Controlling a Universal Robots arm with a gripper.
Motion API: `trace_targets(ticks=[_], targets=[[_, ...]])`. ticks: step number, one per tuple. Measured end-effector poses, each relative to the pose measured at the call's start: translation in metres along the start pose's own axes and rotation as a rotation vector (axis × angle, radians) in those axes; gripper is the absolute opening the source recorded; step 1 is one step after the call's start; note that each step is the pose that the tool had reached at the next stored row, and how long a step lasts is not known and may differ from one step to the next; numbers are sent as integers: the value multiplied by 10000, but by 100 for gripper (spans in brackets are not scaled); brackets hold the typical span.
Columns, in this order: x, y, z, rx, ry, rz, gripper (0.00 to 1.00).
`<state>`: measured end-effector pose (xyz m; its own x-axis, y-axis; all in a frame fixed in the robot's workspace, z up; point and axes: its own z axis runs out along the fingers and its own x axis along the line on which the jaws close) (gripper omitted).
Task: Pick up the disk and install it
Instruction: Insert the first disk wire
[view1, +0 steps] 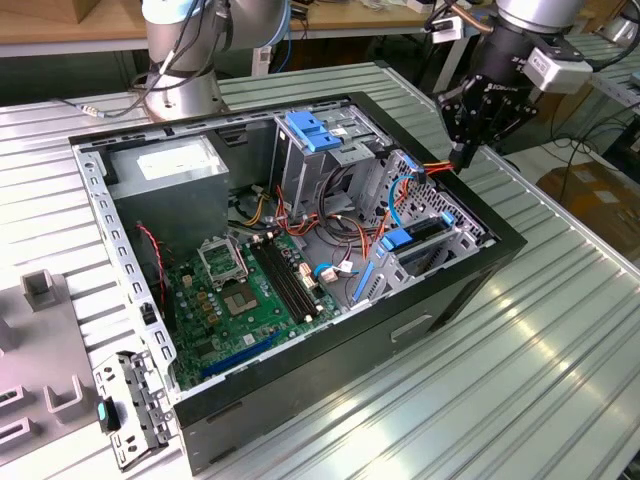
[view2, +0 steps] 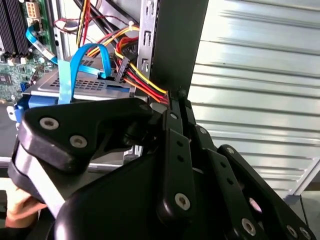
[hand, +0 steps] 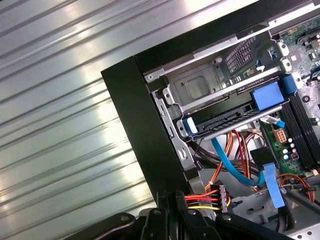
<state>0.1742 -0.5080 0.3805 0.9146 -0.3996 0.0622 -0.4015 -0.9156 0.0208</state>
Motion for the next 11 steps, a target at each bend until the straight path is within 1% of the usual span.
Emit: trace_targets(ticks=[4,9,11], targets=[[-8,3,3,-30,-9,453,16],[-20,8,7,-57,-16,859,16],[-22,9,10,-73,-22,1121,16]])
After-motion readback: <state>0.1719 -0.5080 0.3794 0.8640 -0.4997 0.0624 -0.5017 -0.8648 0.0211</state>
